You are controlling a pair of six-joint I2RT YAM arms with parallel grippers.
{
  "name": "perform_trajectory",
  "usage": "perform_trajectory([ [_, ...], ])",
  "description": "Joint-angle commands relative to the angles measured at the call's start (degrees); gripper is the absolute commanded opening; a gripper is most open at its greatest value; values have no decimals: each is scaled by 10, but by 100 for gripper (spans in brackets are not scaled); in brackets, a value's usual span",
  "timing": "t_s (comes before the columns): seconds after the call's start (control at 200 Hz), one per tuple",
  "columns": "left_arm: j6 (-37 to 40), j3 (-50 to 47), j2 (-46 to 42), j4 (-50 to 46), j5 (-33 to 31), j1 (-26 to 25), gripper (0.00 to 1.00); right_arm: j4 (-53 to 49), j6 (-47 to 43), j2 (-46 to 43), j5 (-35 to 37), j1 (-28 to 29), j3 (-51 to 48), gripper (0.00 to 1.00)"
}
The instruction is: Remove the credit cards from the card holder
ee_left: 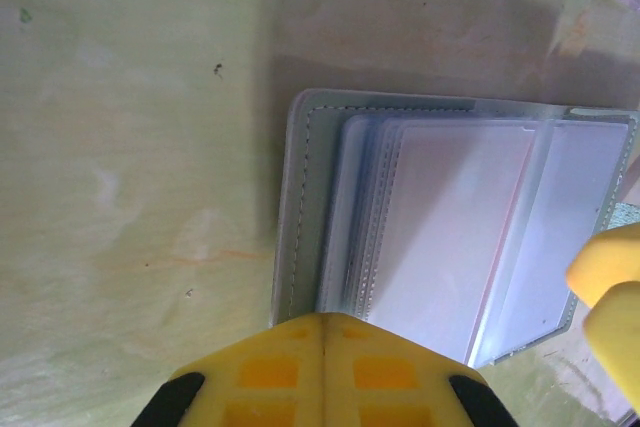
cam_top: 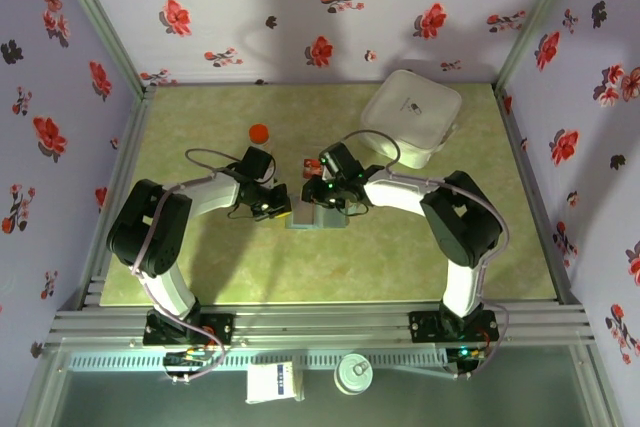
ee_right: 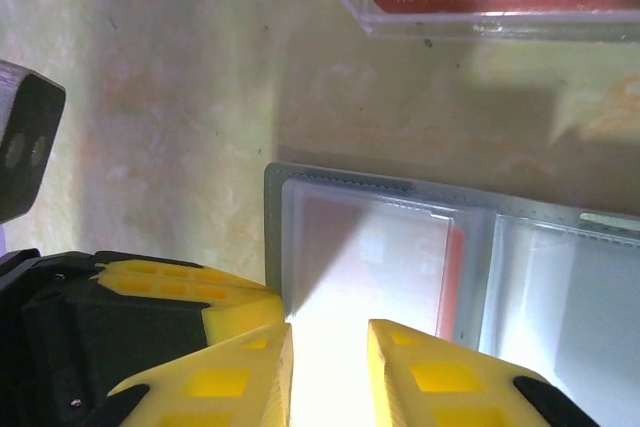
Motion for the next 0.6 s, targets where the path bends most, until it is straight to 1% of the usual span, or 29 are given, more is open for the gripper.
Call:
perform_trajectory([
  [0.0, -1, -8, -8, -5, -2, 0, 0, 20, 22, 10, -17, 7, -7, 29],
  [0.165, -6, -11, -8, -1, 0, -1, 0, 20, 28, 15, -20, 8, -12, 29],
  [0.33, -6, -11, -8, 0, 0, -2, 0, 22, 30, 22, -29, 9, -14, 24],
  [0.455, -7, -12, -6, 1, 1, -2, 0, 22, 30, 30, -39, 9, -13, 23],
  [0.595, -7, -11, -5, 1, 1, -2, 0, 13, 28, 31, -30, 9, -15, 23],
])
